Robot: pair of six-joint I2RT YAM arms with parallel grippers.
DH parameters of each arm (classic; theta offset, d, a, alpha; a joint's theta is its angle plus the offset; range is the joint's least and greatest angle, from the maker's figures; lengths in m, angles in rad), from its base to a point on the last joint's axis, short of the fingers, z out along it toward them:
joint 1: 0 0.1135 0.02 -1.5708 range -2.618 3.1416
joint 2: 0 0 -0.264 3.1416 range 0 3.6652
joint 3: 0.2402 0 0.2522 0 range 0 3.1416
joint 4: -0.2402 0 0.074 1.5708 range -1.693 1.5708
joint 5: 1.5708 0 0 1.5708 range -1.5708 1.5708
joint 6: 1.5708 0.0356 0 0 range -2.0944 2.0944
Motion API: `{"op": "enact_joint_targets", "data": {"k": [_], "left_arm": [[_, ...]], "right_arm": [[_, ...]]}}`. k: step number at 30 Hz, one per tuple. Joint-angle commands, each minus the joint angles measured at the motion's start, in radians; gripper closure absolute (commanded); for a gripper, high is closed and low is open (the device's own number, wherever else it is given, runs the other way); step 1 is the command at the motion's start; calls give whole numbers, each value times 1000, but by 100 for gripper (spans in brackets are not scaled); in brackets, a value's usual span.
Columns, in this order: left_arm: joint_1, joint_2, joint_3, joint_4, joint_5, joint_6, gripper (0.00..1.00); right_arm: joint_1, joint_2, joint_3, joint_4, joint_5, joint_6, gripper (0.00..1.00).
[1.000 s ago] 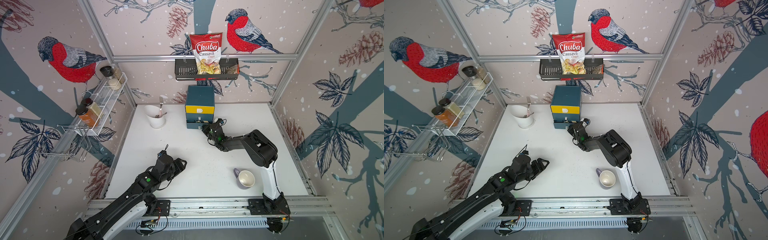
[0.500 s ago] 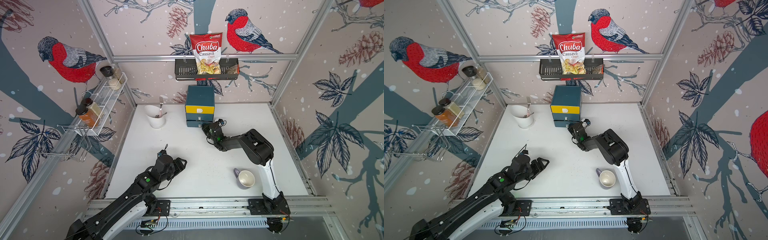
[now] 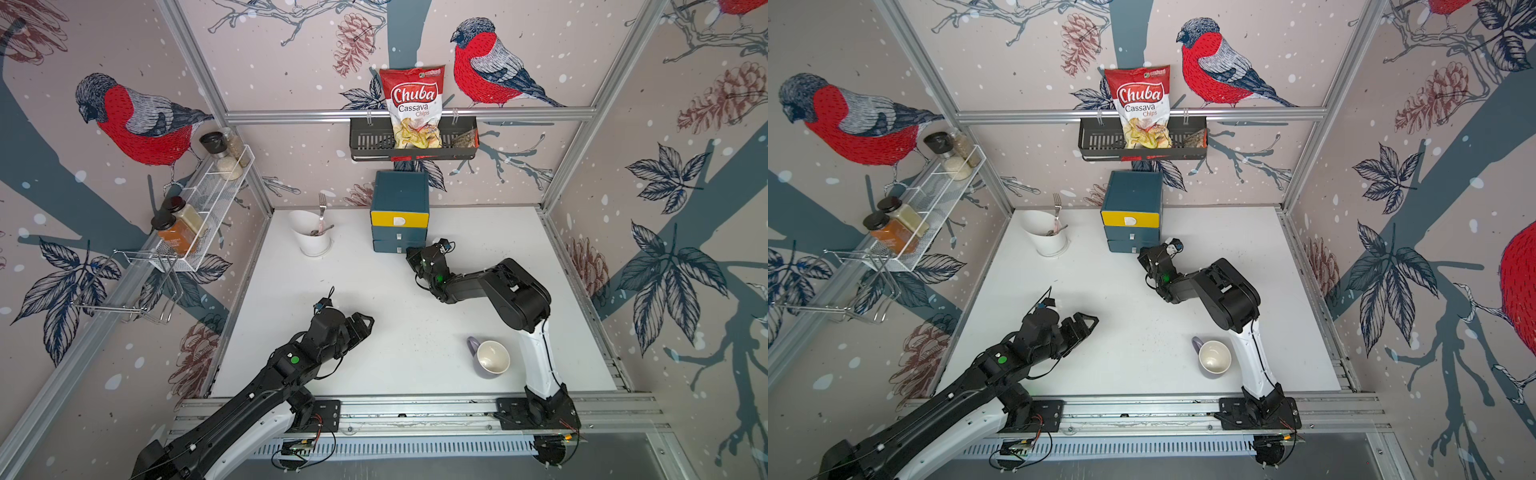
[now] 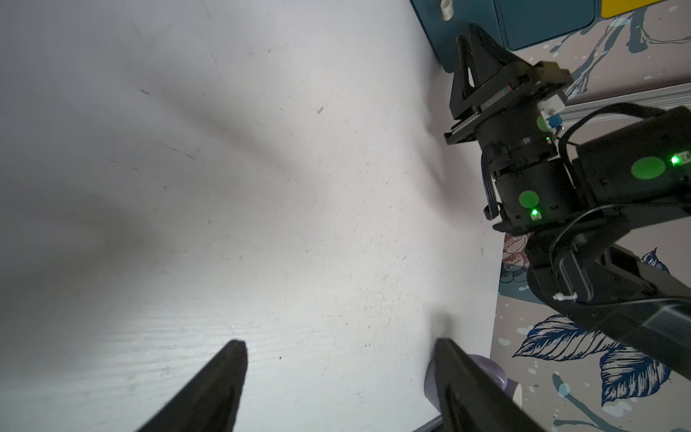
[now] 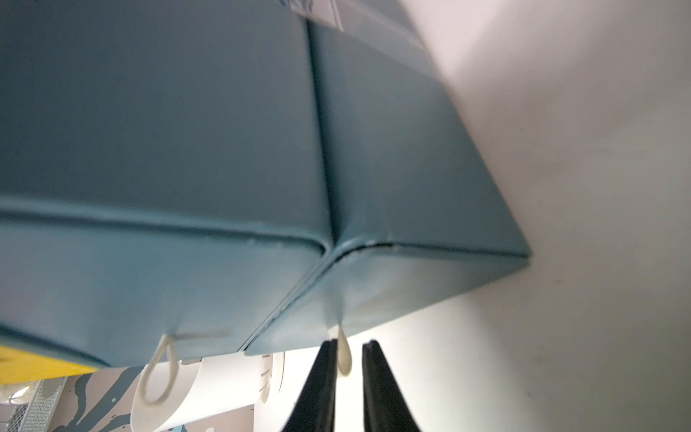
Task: Put the binder clips in the drawer according to color
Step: Close the drawer in the storage box, then reset both arms
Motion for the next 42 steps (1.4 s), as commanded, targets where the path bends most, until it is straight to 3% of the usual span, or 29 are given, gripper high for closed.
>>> {"op": "enact_joint_targets", "data": {"k": [1,5,8,9,10,12,14,17,19,22,25,28,38,42], "left_arm": [[6,0,29,19,-41,45,1],[53,12,99,-3,-81,141,1],[73,54,225,-87,-221,273,1],[77,79,275,-124,-286,311,1],[80,114,330,-164,-360,342,1],[86,198,433,-249,-520,361,1],[94,277,492,-272,-677,385,1],[125,342,470,-131,-841,530,2],[159,337,353,175,-814,853,2],[296,326,249,368,-688,922,2],[388,369,155,531,-617,997,2],[397,444,42,799,-634,1092,2],[443,701,-69,1259,-610,1132,2],[467,752,-112,1445,-572,1186,2]], "right_arm": [[14,-138,-80,-5,85,-82,75],[19,-366,-201,-156,180,-198,57],[-17,-558,-257,-334,236,-307,26],[-38,-623,-267,-398,248,-359,9],[-65,-683,-273,-454,252,-411,0],[-131,-792,-272,-577,234,-507,0],[-181,-909,-289,-655,292,-587,0],[-249,-1052,-324,-764,471,-623,0],[-311,-1131,-391,-723,503,-734,0],[-417,-1239,-572,-531,435,-859,0],[-436,-1305,-769,-272,457,-992,0],[-441,-1270,-855,-147,471,-1080,0],[-516,-879,-1030,532,339,-1205,0],[-583,-724,-1029,659,263,-1178,0]]}}
